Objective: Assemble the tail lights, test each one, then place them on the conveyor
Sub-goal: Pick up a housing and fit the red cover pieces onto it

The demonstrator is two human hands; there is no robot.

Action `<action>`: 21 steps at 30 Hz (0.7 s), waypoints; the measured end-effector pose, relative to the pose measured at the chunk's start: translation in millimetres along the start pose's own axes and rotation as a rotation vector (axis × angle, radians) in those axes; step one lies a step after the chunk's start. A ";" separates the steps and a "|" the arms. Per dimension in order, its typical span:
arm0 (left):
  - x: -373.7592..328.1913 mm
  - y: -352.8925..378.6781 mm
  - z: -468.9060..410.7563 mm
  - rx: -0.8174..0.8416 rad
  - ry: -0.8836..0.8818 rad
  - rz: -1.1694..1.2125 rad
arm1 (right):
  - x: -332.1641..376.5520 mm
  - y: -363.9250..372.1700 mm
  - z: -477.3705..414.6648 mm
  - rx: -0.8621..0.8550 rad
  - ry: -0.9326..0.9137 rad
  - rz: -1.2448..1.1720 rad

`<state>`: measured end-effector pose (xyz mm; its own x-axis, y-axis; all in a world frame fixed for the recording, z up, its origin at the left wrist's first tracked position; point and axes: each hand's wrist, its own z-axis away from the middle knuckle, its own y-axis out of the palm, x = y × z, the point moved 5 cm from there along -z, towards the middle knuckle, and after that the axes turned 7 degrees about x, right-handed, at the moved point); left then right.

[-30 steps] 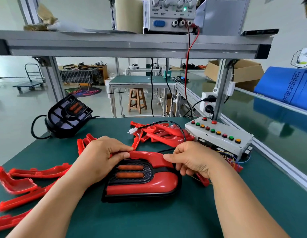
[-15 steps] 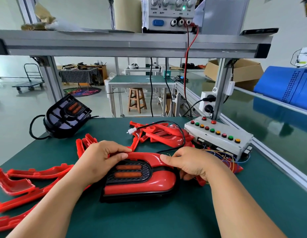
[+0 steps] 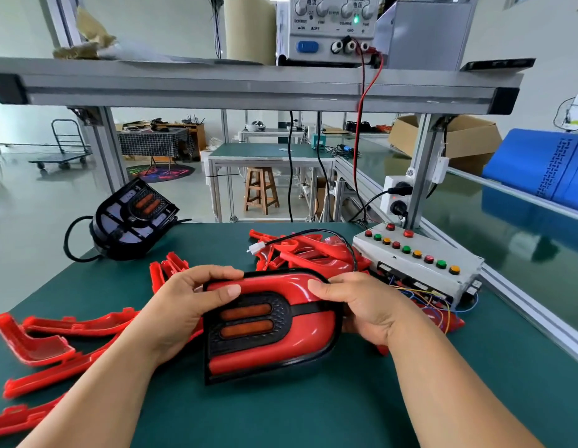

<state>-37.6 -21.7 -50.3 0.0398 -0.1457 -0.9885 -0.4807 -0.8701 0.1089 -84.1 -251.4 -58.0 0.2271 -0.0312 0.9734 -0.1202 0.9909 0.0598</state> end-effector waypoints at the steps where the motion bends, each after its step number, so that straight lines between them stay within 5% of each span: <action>1: -0.2 0.0 -0.1 -0.035 0.015 0.091 | -0.3 3.8 -1.4 0.015 -0.029 -0.089; 8: -4.3 6.8 -0.3 -0.046 0.097 0.315 | -2.2 14.2 -10.3 0.053 -0.203 -0.275; 15: 1.4 10.7 3.3 0.112 -0.039 0.356 | -2.7 11.5 -10.6 -0.008 -0.252 -0.287; 21: 5.1 6.3 2.1 0.002 -0.014 0.322 | -3.8 13.0 -11.4 0.042 -0.256 -0.245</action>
<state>-42.2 -26.9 -54.9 -0.1263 -0.4070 -0.9046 -0.4683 -0.7795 0.4161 -75.5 -236.9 -63.4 0.0056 -0.3044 0.9525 -0.1329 0.9439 0.3025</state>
